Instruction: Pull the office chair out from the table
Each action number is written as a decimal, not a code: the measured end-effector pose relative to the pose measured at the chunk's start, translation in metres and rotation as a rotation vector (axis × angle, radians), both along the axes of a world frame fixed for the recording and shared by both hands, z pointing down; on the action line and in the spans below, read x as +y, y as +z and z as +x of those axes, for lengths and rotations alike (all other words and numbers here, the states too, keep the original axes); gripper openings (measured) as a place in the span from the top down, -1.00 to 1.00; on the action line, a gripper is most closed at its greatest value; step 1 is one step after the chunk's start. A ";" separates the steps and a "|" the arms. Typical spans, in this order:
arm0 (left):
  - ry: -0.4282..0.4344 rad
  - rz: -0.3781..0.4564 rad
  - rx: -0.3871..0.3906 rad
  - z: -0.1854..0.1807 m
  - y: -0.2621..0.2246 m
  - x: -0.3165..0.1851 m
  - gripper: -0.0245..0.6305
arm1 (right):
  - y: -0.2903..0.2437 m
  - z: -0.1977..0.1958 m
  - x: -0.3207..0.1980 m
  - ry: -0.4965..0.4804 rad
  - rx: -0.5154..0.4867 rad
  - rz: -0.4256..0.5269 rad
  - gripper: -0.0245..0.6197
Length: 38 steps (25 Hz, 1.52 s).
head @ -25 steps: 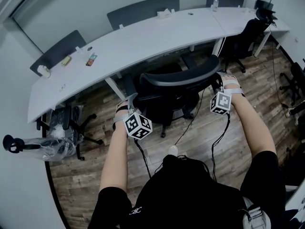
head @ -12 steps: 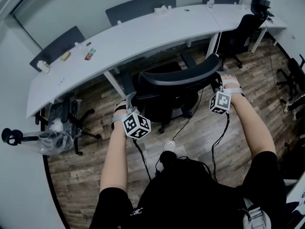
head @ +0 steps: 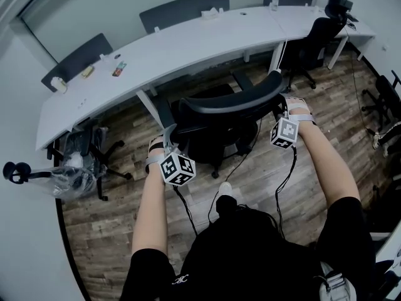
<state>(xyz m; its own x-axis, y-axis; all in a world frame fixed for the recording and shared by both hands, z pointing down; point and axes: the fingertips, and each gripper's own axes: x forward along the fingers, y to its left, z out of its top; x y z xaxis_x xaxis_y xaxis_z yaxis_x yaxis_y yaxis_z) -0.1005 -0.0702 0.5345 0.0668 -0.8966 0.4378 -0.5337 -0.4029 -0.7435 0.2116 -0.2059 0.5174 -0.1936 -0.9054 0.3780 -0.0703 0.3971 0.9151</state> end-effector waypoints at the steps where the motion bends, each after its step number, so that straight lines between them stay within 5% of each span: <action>1: -0.002 -0.002 0.004 -0.001 0.000 0.002 0.19 | -0.001 -0.001 0.003 0.005 -0.011 -0.006 0.29; 10: -0.033 -0.020 0.060 -0.016 0.000 0.016 0.14 | 0.000 -0.014 0.030 0.018 -0.120 -0.044 0.25; 16: -0.125 -0.018 0.069 -0.023 -0.006 0.028 0.08 | -0.006 -0.011 0.046 0.062 -0.281 -0.026 0.21; 19: -0.204 0.065 0.169 -0.022 -0.017 0.048 0.21 | -0.007 -0.010 0.065 0.095 -0.429 -0.036 0.71; 21: -0.260 0.109 0.296 -0.016 -0.024 0.065 0.79 | -0.007 -0.014 0.083 0.103 -0.556 -0.053 0.90; 25: -0.386 0.158 0.545 0.005 -0.033 0.092 0.92 | -0.018 -0.036 0.124 0.095 -0.872 -0.171 0.90; 30: -0.431 0.206 0.705 0.047 -0.040 0.116 0.92 | -0.037 -0.056 0.182 0.071 -1.222 -0.390 0.90; 38: -0.367 0.233 0.796 0.107 -0.070 0.142 0.92 | -0.068 -0.066 0.242 -0.017 -1.279 -0.406 0.91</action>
<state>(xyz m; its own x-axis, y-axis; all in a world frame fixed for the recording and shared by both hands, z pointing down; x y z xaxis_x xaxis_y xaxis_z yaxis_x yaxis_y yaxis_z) 0.0065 0.0714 0.4646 -0.0355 -0.9812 0.1895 -0.9899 0.0085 -0.1414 0.1457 0.0364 0.4493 -0.6202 -0.7671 0.1639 -0.7743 0.6322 0.0291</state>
